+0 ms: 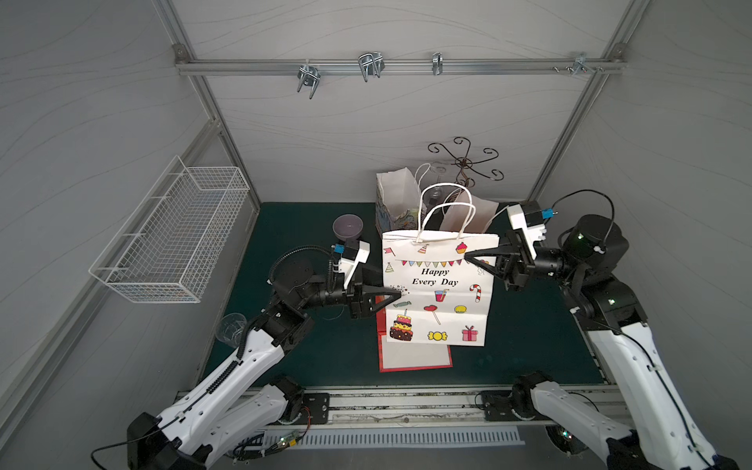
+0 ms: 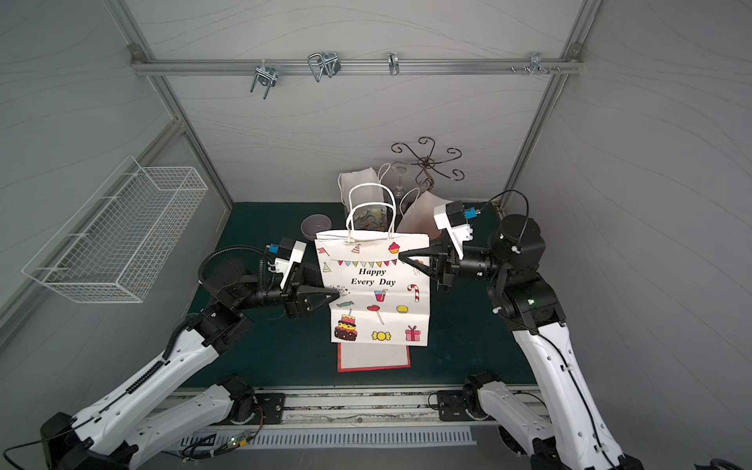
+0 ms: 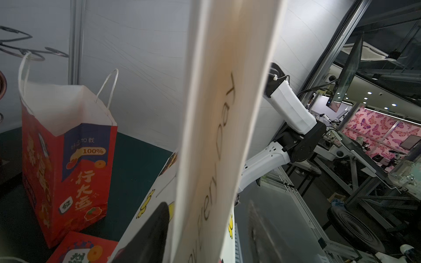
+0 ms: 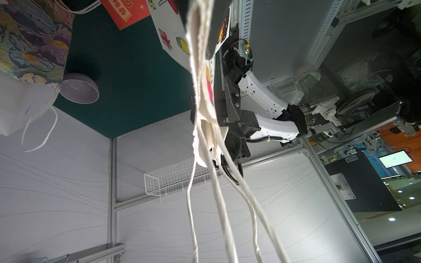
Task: Put away the paper bag
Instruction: Press the paper bag.
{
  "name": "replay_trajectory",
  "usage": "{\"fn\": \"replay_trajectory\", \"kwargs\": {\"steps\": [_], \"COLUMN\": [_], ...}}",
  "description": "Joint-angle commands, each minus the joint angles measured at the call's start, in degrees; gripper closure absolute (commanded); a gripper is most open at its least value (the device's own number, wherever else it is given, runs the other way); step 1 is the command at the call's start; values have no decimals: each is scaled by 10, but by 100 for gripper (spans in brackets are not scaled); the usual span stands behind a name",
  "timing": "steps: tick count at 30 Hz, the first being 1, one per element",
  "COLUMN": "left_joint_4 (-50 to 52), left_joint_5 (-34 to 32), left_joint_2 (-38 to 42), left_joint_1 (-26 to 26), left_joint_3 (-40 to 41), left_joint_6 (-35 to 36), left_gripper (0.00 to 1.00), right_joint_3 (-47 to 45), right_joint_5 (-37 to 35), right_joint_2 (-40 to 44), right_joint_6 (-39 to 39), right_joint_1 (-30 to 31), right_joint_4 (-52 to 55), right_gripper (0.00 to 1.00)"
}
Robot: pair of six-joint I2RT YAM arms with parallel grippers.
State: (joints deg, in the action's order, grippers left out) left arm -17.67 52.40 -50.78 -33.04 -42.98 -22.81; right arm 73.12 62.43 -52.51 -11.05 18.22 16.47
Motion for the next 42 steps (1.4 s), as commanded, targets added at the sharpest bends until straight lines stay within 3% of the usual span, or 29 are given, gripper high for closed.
{"fn": "replay_trajectory", "kwargs": {"steps": [1,3,5,8,11,13,14,17,20,23,27,30,34,35,38,42], "left_joint_4": [-13,-11,-6,-2,31,59,69,98,85,88,112,93,94,100,104,23], "left_joint_5": [32,42,40,46,52,43,34,20,30,42,51,43,21,9,-41,-52], "left_joint_2": [-4,-3,-1,-2,0,2,5,7,-5,-24,-29,-24,-16,-11,6,31], "left_joint_1": [1,1,1,0,1,1,0,0,1,1,1,1,5,8,30,73], "left_joint_3": [3,3,-1,-6,-10,-12,-10,-9,-7,-27,-59,-58,-59,-58,-42,-2], "left_joint_6": [-2,4,13,18,38,53,57,76,71,74,91,75,60,58,36,-65], "left_gripper": [45,56,79,100,96,61,51,44,50,76,100,100,100,100,100,100], "right_joint_3": [17,20,21,17,14,16,18,20,14,4,13,25,56,60,53,-1], "right_joint_5": [-1,-5,-10,-13,-17,-17,-18,-22,-28,-31,-25,-21,-52,-71,-141,-248], "right_joint_2": [-5,-10,-13,-17,-19,-21,-22,-23,-19,-16,-19,-20,-6,6,52,127], "right_joint_6": [-20,-19,-22,-24,-32,-45,-52,-60,-55,-54,-43,-13,61,83,171,258], "right_joint_1": [-6,-7,-9,-9,-10,-10,-11,-10,-10,-10,-10,-12,-28,-32,-40,-40], "right_joint_4": [-35,-34,-36,-36,-43,-53,-59,-64,-55,-56,-44,-6,92,117,193,256], "right_gripper": [100,100,100,100,100,100,100,100,100,100,100,100,30,19,5,1]}}
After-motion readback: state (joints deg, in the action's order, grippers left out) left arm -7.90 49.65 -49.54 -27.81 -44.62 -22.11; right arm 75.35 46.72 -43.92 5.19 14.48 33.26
